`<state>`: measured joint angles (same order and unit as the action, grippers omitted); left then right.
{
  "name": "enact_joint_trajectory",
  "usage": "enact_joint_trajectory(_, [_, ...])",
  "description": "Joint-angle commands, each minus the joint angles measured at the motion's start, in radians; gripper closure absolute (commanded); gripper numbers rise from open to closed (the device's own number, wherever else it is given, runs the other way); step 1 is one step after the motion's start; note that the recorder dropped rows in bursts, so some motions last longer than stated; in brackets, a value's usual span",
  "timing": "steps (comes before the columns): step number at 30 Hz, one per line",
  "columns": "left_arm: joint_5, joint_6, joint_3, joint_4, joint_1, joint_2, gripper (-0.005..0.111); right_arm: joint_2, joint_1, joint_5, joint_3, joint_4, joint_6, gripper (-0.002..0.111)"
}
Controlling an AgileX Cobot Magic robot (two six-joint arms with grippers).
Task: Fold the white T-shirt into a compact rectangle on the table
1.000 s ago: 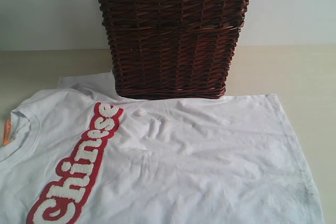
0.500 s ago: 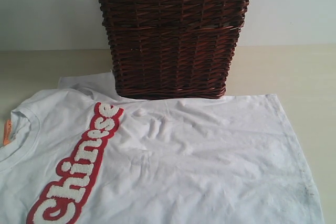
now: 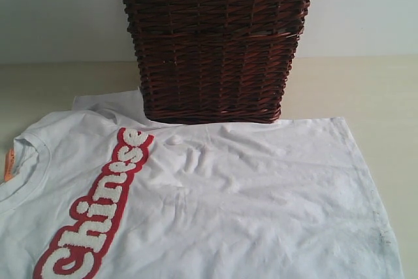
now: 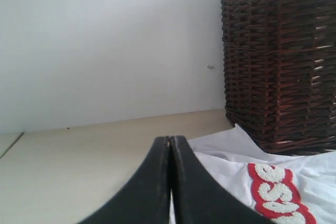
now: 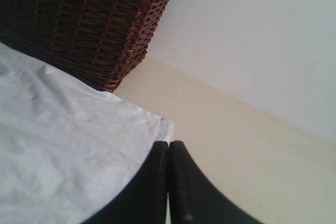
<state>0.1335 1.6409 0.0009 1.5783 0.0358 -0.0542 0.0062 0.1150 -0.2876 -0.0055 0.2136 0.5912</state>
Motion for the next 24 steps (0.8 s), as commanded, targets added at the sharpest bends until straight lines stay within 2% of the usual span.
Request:
enact_joint_trajectory(1, [0.091,-0.004,-0.001,-0.025,-0.006,-0.005,0.107,-0.006,0.002,0.006,0.005,0.033,-0.048,0.108])
enact_joint_trajectory(5, [0.122,0.0,-0.001,-0.023,-0.006,-0.005,0.107,-0.006,0.002,0.006,0.005,0.047,-0.107,0.108])
enact_joint_trajectory(24, [0.124,-0.004,-0.001,-0.028,-0.006,-0.005,0.107,-0.006,0.002,0.006,0.005,0.047,-0.107,0.108])
